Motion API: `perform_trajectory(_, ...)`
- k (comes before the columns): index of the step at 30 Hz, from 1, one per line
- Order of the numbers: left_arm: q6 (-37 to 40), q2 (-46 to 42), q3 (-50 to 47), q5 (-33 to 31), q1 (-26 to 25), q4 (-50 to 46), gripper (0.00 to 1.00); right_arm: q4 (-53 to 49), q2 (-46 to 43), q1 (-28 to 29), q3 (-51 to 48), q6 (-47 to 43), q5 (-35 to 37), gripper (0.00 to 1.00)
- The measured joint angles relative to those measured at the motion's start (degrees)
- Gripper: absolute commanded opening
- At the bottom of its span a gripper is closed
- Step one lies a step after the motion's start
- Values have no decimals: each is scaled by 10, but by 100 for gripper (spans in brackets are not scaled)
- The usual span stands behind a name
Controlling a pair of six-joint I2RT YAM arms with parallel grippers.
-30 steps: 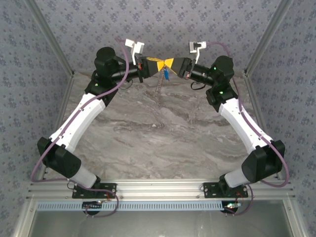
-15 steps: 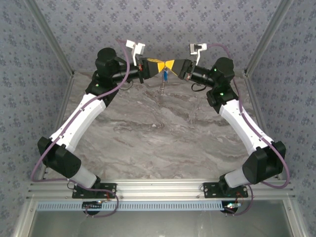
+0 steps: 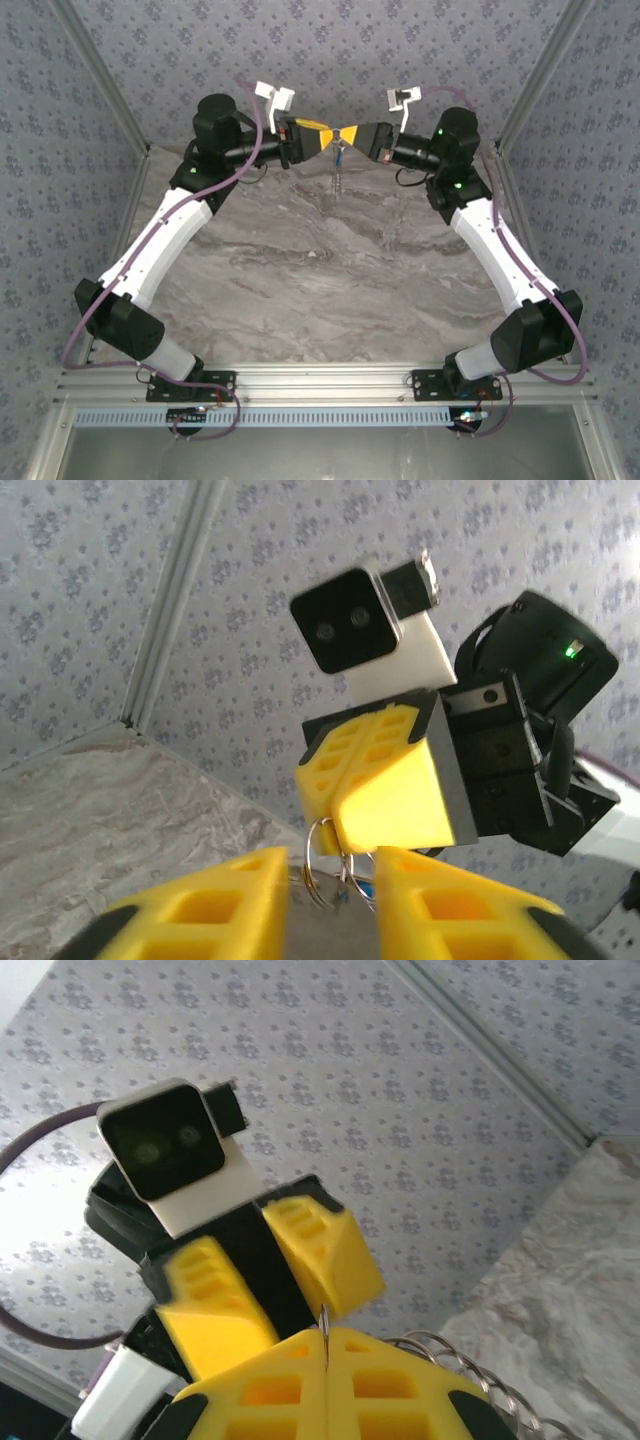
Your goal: Put the keys on the keyring
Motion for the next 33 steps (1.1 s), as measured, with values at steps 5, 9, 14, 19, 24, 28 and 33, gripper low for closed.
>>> perform_trajectory(5, 32, 0, 45, 6, 26, -55, 49, -143, 2, -43, 66, -106, -26, 0)
perform_trajectory(9, 70, 3, 93, 23, 31, -132, 52, -257, 15, -51, 134, -203, -42, 0)
perform_trajectory(14, 116, 21, 166, 51, 31, -218, 51, -377, 46, -48, 201, -304, -52, 0)
perform_trajectory(19, 141, 51, 204, 79, 31, -275, 47, -470, 78, -30, 245, -375, -51, 0)
perform_trajectory(24, 149, 76, 209, 97, 31, -306, 45, -516, 87, -2, 252, -409, -46, 0)
perform_trajectory(28, 154, 87, 216, 107, 31, -323, 44, -527, 88, 14, 256, -415, -42, 0)
perform_trajectory(33, 158, 88, 216, 119, 31, -334, 42, -528, 88, 21, 257, -415, -42, 0)
